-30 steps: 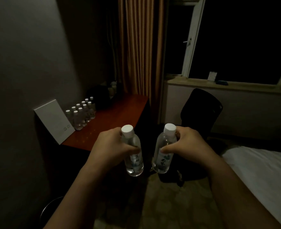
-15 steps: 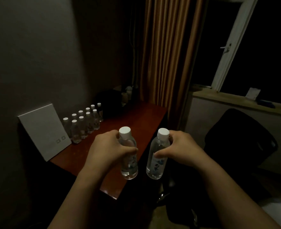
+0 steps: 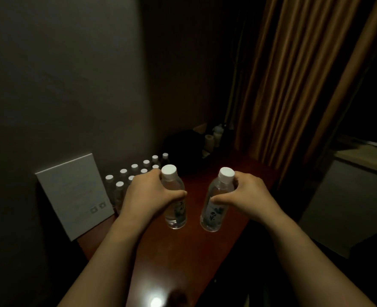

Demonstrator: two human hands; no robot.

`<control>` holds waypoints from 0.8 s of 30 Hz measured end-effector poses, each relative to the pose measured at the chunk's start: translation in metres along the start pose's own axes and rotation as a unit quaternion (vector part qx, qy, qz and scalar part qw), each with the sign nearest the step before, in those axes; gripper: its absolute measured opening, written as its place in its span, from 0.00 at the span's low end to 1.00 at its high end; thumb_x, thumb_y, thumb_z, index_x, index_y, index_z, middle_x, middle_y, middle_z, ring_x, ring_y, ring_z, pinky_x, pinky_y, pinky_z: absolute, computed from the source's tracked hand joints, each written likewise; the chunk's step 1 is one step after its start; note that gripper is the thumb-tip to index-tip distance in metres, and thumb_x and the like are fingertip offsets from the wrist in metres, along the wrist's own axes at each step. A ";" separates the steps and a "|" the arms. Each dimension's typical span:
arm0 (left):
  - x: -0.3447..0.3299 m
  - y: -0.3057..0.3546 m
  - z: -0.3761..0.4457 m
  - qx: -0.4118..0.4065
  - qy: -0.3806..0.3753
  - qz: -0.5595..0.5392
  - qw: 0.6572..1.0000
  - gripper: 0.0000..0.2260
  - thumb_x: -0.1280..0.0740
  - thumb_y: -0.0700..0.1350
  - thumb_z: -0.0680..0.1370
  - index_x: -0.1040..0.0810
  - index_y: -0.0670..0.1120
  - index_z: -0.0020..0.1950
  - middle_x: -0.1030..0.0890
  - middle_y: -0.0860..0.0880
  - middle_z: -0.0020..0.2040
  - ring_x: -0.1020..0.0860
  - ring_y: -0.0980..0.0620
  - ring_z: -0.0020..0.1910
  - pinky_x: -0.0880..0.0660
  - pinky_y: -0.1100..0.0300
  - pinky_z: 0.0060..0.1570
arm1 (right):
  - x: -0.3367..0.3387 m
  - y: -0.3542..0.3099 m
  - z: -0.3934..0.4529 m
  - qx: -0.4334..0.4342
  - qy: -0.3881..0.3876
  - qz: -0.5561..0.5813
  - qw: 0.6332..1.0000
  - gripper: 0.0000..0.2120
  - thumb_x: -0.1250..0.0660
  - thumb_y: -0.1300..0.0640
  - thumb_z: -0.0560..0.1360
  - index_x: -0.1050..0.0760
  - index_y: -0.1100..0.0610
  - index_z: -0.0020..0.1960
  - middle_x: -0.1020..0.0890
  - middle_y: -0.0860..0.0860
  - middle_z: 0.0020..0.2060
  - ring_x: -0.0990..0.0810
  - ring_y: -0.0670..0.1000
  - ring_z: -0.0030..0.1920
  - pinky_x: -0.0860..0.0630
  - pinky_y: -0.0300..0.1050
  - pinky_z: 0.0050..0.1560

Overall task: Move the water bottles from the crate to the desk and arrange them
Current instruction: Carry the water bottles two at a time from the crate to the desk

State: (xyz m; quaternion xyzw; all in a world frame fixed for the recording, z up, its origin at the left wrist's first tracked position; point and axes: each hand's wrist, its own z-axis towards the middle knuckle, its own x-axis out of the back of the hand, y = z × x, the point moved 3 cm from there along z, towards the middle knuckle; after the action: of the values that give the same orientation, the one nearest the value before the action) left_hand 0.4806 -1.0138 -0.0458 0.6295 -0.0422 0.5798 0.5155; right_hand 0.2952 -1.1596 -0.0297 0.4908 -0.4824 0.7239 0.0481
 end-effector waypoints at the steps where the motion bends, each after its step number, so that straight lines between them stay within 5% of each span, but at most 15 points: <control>1: -0.006 -0.005 0.011 0.012 0.012 0.006 1.000 0.24 0.25 0.66 0.61 0.22 0.53 0.49 0.19 0.55 0.44 0.22 0.56 0.44 0.23 0.57 0.43 | -0.004 0.002 0.020 0.010 -0.008 -0.001 1.000 0.22 0.20 0.47 0.63 0.23 0.48 0.54 0.19 0.43 0.47 0.21 0.43 0.47 0.26 0.35 0.39; 14: -0.100 -0.044 0.181 0.208 0.103 0.051 0.971 0.25 0.26 0.64 0.62 0.23 0.50 0.51 0.18 0.52 0.46 0.20 0.51 0.47 0.23 0.55 0.44 | -0.084 0.035 0.287 0.119 -0.164 0.010 0.979 0.23 0.19 0.51 0.63 0.22 0.49 0.56 0.20 0.43 0.47 0.22 0.44 0.48 0.28 0.37 0.46; 20: -0.152 -0.063 0.251 0.270 0.099 0.031 0.957 0.26 0.26 0.64 0.62 0.24 0.49 0.52 0.18 0.50 0.48 0.20 0.48 0.49 0.23 0.54 0.45 | -0.120 0.055 0.381 0.121 -0.207 -0.010 0.971 0.21 0.22 0.50 0.62 0.24 0.49 0.52 0.21 0.43 0.44 0.23 0.45 0.45 0.35 0.29 0.35; 24: -0.194 -0.080 0.285 0.304 0.100 0.008 0.948 0.25 0.25 0.62 0.62 0.24 0.49 0.52 0.18 0.52 0.48 0.20 0.50 0.49 0.23 0.55 0.46 | -0.152 0.076 0.426 0.102 -0.237 -0.007 0.966 0.22 0.23 0.48 0.61 0.25 0.49 0.52 0.19 0.44 0.44 0.20 0.47 0.45 0.24 0.40 0.42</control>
State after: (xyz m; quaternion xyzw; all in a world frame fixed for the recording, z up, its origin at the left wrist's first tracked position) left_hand 0.6657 -1.2817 -0.1858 0.6947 0.1822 0.6294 0.2967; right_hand 0.6150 -1.4562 -0.1725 0.6543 -0.4003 0.6315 -0.1131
